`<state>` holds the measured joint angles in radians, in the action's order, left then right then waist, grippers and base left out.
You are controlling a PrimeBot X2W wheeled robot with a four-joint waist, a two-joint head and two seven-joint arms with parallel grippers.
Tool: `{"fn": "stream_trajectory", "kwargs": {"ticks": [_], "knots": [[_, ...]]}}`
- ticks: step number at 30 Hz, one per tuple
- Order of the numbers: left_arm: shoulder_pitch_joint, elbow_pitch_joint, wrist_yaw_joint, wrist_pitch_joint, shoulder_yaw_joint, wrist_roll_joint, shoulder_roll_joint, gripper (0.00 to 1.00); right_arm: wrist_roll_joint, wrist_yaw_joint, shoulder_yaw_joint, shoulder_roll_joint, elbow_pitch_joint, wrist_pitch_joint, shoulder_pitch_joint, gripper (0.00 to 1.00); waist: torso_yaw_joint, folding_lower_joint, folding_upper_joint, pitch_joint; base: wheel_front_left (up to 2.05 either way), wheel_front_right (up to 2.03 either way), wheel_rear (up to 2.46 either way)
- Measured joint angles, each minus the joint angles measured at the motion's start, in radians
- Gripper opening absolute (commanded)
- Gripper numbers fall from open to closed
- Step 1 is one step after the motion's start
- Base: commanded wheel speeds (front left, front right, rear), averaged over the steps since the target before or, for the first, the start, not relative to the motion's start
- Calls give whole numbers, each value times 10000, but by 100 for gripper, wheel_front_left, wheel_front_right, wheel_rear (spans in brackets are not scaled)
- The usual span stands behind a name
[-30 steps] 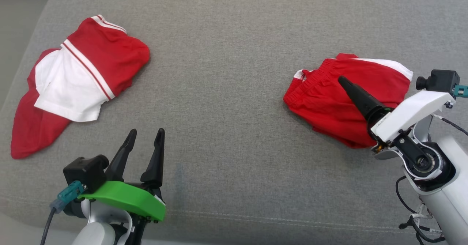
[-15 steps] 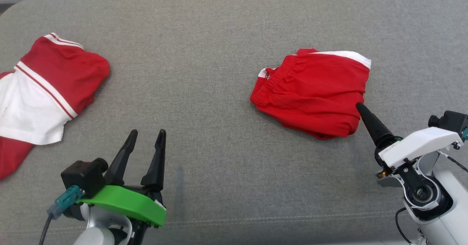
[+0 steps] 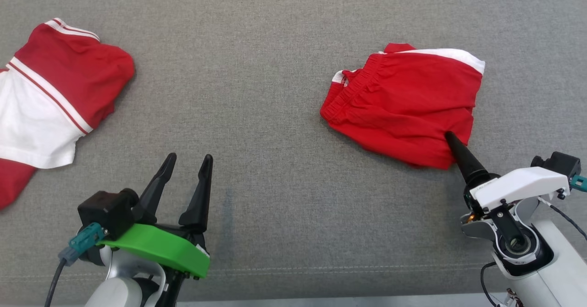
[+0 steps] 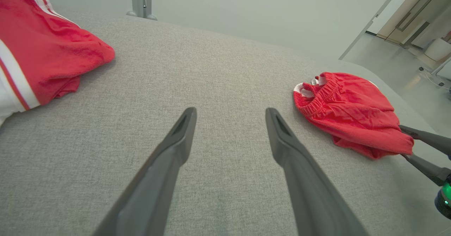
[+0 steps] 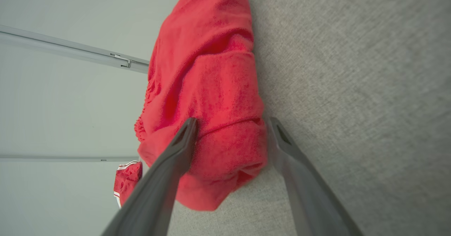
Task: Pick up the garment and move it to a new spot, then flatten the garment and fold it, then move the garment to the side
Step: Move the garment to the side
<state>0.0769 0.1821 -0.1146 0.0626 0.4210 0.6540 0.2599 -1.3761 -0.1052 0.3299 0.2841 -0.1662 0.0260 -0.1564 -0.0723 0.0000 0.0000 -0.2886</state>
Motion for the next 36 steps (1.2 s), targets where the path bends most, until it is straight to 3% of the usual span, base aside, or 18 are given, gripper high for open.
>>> {"fn": "stream_trajectory", "kwargs": {"ticks": [4,14,15,16,17,18,22,27,33,34,36], "knots": [[182,94,-2,-4,-2,-40,8,100,-318,274,12,-280,-282,0,-30,100,-112,0,0,-150,0,0,0],[249,82,-2,-94,-2,-79,4,100,-759,1427,290,-984,-675,-42,-300,100,-176,0,0,-248,0,0,0],[250,79,-2,-94,0,-79,0,100,-765,1530,282,-995,-706,-29,-325,48,-174,0,0,-247,0,0,0],[252,69,-2,-102,2,-79,0,100,-777,1645,257,-1016,-736,-4,-378,18,-171,0,0,-245,0,0,0],[252,58,-2,-102,2,-79,-2,100,-821,1787,230,-1035,-746,-4,-442,0,-168,0,0,-241,0,0,0],[254,10,-4,-100,-4,-79,-6,100,-895,1988,322,-1034,-740,-130,-566,0,-162,0,0,-222,0,0,0],[254,-17,-4,-102,-8,-79,-12,100,-945,2008,506,-830,-715,-529,-613,0,-143,0,0,-181,0,0,0],[253,-38,-8,-102,-50,-79,-17,100,-683,1971,997,667,-731,-1908,-779,0,-61,0,0,-139,0,0,0],[254,-65,-13,-102,-61,-79,-38,100,-748,1530,667,2424,-560,-3363,-1405,0,42,0,0,-83,0,0,0],[252,-59,-13,-100,-82,-79,-46,100,-897,1294,594,2871,-458,-3896,-1584,0,74,0,0,-70,0,0,0],[251,-48,-13,-102,-109,-79,-44,100,-934,1174,606,3057,-437,-4186,-1666,0,96,0,0,-75,0,0,0]]}}
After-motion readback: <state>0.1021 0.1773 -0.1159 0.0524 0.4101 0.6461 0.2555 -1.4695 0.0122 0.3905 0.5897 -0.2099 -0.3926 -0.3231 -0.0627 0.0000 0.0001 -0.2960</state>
